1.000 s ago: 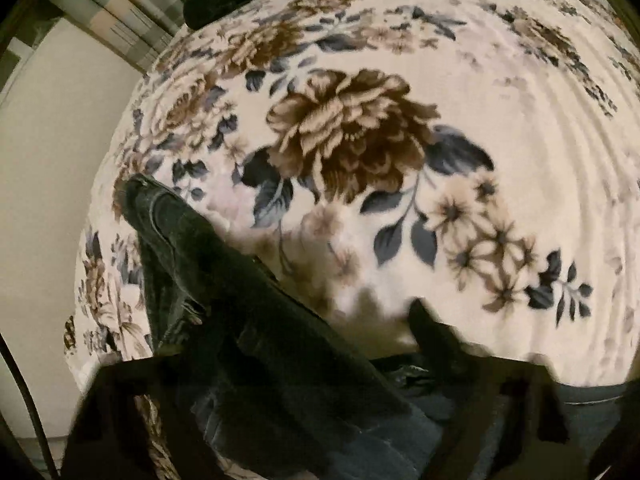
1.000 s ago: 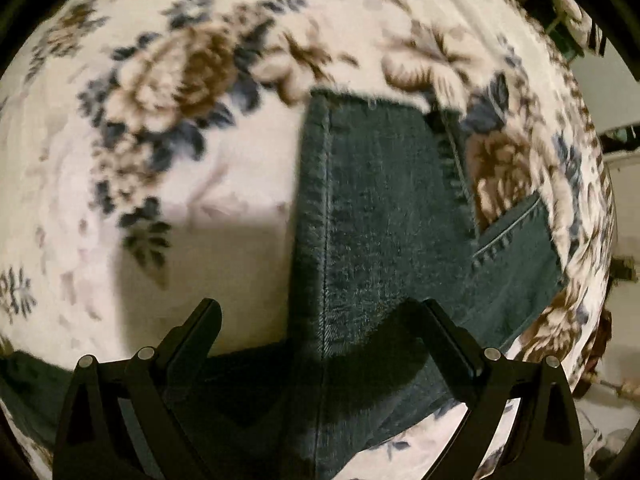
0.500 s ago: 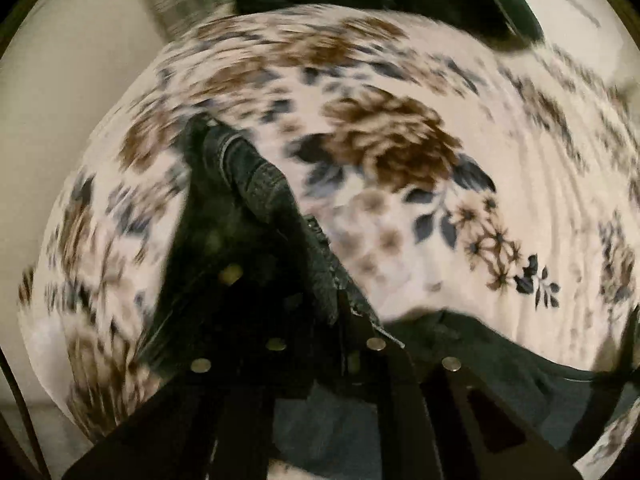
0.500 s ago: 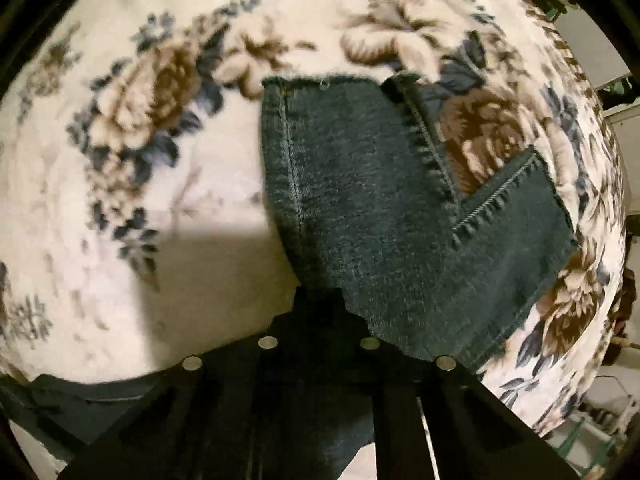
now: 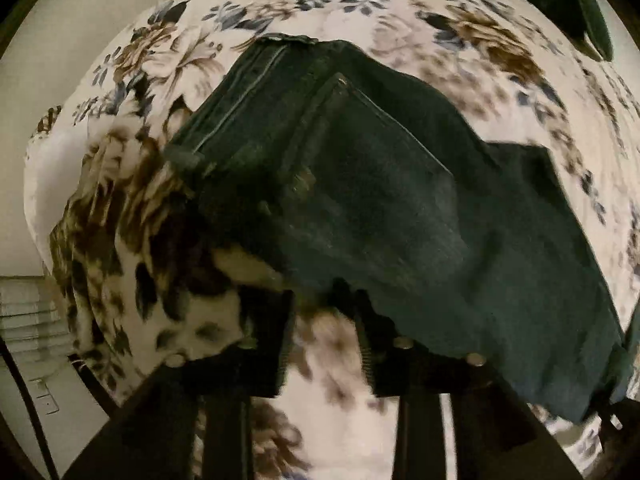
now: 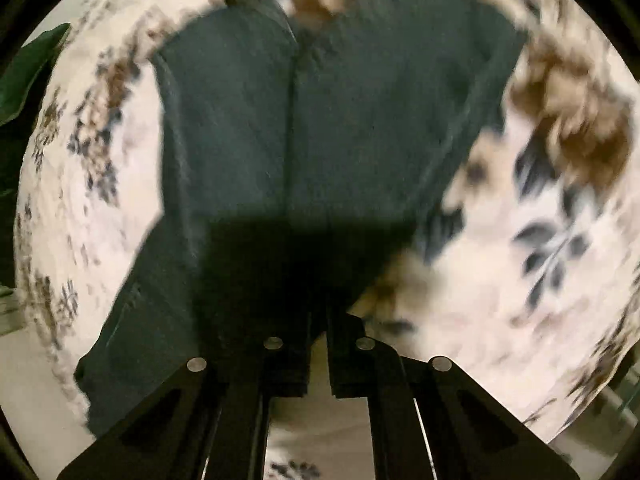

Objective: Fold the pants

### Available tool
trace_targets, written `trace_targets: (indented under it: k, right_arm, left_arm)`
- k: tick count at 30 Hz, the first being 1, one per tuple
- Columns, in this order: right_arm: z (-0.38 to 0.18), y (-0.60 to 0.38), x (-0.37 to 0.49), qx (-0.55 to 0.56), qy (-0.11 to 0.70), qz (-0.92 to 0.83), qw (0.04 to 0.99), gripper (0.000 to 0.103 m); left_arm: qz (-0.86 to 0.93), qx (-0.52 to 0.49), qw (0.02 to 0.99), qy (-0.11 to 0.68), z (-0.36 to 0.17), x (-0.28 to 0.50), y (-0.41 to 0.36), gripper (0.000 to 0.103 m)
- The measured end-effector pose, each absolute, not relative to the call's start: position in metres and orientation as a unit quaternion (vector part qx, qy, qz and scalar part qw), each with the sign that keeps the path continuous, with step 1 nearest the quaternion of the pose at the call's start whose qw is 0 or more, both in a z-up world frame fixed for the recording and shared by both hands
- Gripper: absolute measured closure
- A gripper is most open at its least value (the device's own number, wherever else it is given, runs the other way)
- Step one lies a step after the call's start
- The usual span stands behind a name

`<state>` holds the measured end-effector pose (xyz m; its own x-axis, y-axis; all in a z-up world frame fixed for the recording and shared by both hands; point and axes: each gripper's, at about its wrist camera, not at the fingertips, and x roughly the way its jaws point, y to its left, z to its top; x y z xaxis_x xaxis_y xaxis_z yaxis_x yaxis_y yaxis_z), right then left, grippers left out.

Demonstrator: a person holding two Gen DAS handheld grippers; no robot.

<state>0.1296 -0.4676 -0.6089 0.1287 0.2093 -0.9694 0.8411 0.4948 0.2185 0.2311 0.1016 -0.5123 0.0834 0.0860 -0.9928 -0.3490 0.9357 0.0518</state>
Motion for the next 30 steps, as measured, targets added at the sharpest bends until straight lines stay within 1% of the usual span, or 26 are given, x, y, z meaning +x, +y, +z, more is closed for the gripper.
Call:
trace_targets:
  k: [1, 2, 3, 4, 5, 6, 7, 8, 9, 11, 14, 17, 21, 24, 26, 27, 28, 29, 30]
  right_arm:
    - [-0.607, -0.467, 0.129, 0.427, 0.608, -0.254, 0.62, 0.096]
    - [-0.601, -0.467, 0.128, 0.418, 0.607, -0.252, 0.627, 0.094]
    - [-0.592, -0.468, 0.128, 0.411, 0.602, -0.252, 0.637, 0.089]
    - [-0.587, -0.47, 0.128, 0.409, 0.597, -0.252, 0.643, 0.085]
    - [-0.578, -0.473, 0.128, 0.41, 0.587, -0.254, 0.65, 0.07]
    - [-0.571, -0.476, 0.13, 0.413, 0.578, -0.255, 0.656, 0.049]
    - [-0.565, -0.481, 0.134, 0.417, 0.569, -0.255, 0.661, 0.038]
    - [-0.559, -0.485, 0.138, 0.421, 0.56, -0.252, 0.668, 0.022]
    - [-0.555, -0.489, 0.146, 0.42, 0.555, -0.25, 0.674, 0.02]
    - [-0.549, -0.493, 0.169, 0.401, 0.56, -0.247, 0.681, 0.02]
    - [-0.553, -0.493, 0.217, 0.35, 0.589, -0.239, 0.687, 0.02]
    - [-0.563, -0.492, 0.252, 0.282, 0.625, -0.239, 0.687, 0.02]
    - [-0.575, -0.489, 0.303, 0.171, 0.652, -0.258, 0.692, 0.02]
    - [-0.598, -0.492, 0.331, 0.095, 0.691, -0.267, 0.664, 0.02]
    - [-0.613, -0.499, 0.335, 0.096, 0.713, -0.251, 0.647, 0.02]
    - [-0.614, -0.503, 0.333, 0.106, 0.712, -0.245, 0.65, 0.023]
    - [-0.612, -0.508, 0.331, 0.118, 0.707, -0.238, 0.655, 0.029]
    - [-0.608, -0.515, 0.325, 0.141, 0.7, -0.229, 0.662, 0.05]
    - [-0.602, -0.523, 0.317, 0.168, 0.691, -0.222, 0.667, 0.08]
  left_arm:
    - [0.147, -0.101, 0.733, 0.657, -0.504, 0.225, 0.092, 0.067]
    - [0.148, -0.095, 0.736, 0.654, -0.497, 0.222, 0.085, 0.06]
    - [0.148, -0.086, 0.74, 0.651, -0.491, 0.218, 0.078, 0.054]
    - [0.149, -0.074, 0.745, 0.646, -0.483, 0.212, 0.07, 0.037]
    - [0.148, -0.062, 0.754, 0.638, -0.474, 0.209, 0.061, 0.023]
    - [0.146, -0.055, 0.762, 0.629, -0.468, 0.207, 0.059, 0.021]
    - [0.145, -0.046, 0.774, 0.614, -0.459, 0.204, 0.052, 0.02]
    - [0.146, -0.039, 0.783, 0.603, -0.453, 0.202, 0.049, 0.017]
    - [0.145, -0.026, 0.796, 0.587, -0.447, 0.201, 0.04, 0.016]
    - [0.141, 0.002, 0.808, 0.572, -0.446, 0.208, 0.025, 0.014]
    - [0.137, 0.042, 0.81, 0.569, -0.46, 0.228, 0.0, 0.014]
    - [0.125, 0.074, 0.804, 0.577, -0.48, 0.245, -0.03, 0.014]
    - [0.114, 0.113, 0.797, 0.582, -0.499, 0.26, -0.063, 0.014]
    - [0.102, 0.131, 0.788, 0.593, -0.509, 0.266, -0.084, 0.014]
    - [0.095, 0.13, 0.788, 0.594, -0.51, 0.267, -0.095, 0.014]
    - [0.092, 0.13, 0.789, 0.594, -0.509, 0.266, -0.1, 0.014]
    - [0.089, 0.131, 0.788, 0.595, -0.508, 0.265, -0.105, 0.014]
    - [0.085, 0.128, 0.788, 0.597, -0.507, 0.263, -0.108, 0.014]
    - [0.083, 0.124, 0.787, 0.599, -0.508, 0.262, -0.111, 0.014]
